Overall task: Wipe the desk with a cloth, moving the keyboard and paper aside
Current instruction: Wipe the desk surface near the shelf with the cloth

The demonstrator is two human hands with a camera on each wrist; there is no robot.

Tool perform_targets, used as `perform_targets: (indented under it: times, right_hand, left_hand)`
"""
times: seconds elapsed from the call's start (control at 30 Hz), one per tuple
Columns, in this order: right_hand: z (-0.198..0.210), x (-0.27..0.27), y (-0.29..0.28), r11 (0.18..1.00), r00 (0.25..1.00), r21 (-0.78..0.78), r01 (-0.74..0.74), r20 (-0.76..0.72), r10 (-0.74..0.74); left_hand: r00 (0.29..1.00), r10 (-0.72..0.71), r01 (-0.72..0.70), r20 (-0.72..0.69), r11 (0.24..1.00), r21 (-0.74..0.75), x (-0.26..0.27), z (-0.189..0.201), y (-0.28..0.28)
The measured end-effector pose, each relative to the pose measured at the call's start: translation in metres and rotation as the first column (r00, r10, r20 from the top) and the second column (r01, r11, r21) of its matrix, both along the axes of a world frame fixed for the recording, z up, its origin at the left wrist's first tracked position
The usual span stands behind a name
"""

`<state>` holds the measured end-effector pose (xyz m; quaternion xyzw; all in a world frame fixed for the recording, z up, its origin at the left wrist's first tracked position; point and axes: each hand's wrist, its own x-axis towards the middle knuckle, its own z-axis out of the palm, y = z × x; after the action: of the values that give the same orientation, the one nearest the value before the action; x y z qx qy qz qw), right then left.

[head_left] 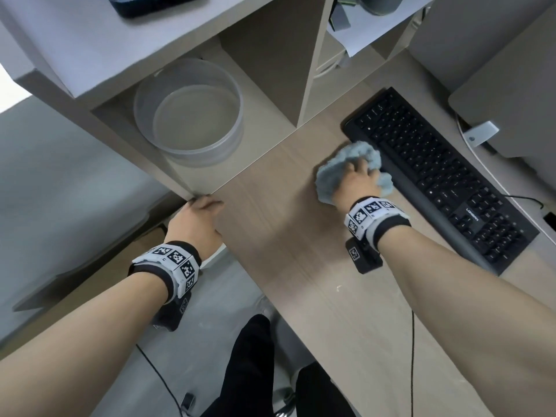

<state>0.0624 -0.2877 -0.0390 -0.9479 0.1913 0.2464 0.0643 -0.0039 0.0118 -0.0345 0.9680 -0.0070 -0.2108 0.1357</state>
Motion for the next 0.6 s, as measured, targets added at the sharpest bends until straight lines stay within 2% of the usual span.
perform_targets:
  times: [0.1,0.2,0.27,0.33,0.4,0.43,0.53,0.6]
  right_hand:
    - [-0.003,0.003,0.034,0.979,0.979,0.036,-0.200,0.052,0.198]
    - [-0.007,-0.015,0.037,0.906,0.906,0.056,-0.419,0.095,0.413]
    - [-0.009,-0.010,0.019,0.922,0.924,0.072,-0.381,0.075,0.376]
    - [-0.009,0.005,0.004,0.971,0.972,0.051,-0.233,0.005,0.233]
    - [-0.002,0.020,0.007,0.991,0.992,0.058,-0.123,-0.023,0.125]
    - [0.000,0.024,0.015,0.991,0.993,0.061,-0.116,-0.010,0.117]
    - [0.003,0.019,0.068,0.962,0.964,0.084,-0.262,-0.023,0.264]
    - [-0.003,-0.006,0.114,0.881,0.883,0.106,-0.462,-0.036,0.467]
  left_hand:
    - [1.000,0.021,-0.021,-0.004,0.999,-0.029,0.000,0.003,0.001]
    - [1.000,0.013,-0.014,-0.015,0.999,-0.044,0.002,0.008,0.003]
    - [1.000,0.003,-0.004,-0.019,0.998,-0.059,0.004,0.011,0.004]
    - [0.999,-0.018,0.016,-0.029,0.998,-0.063,0.005,0.012,0.008]
    - [0.999,-0.036,0.034,-0.038,0.998,-0.056,0.005,0.009,0.014]
    - [0.998,-0.044,0.042,-0.041,0.997,-0.059,0.004,0.007,0.017]
    - [0.999,-0.017,0.012,-0.041,0.994,-0.105,0.001,0.001,0.021]
    - [0.997,0.067,-0.073,-0.040,0.981,-0.179,0.000,-0.001,0.024]
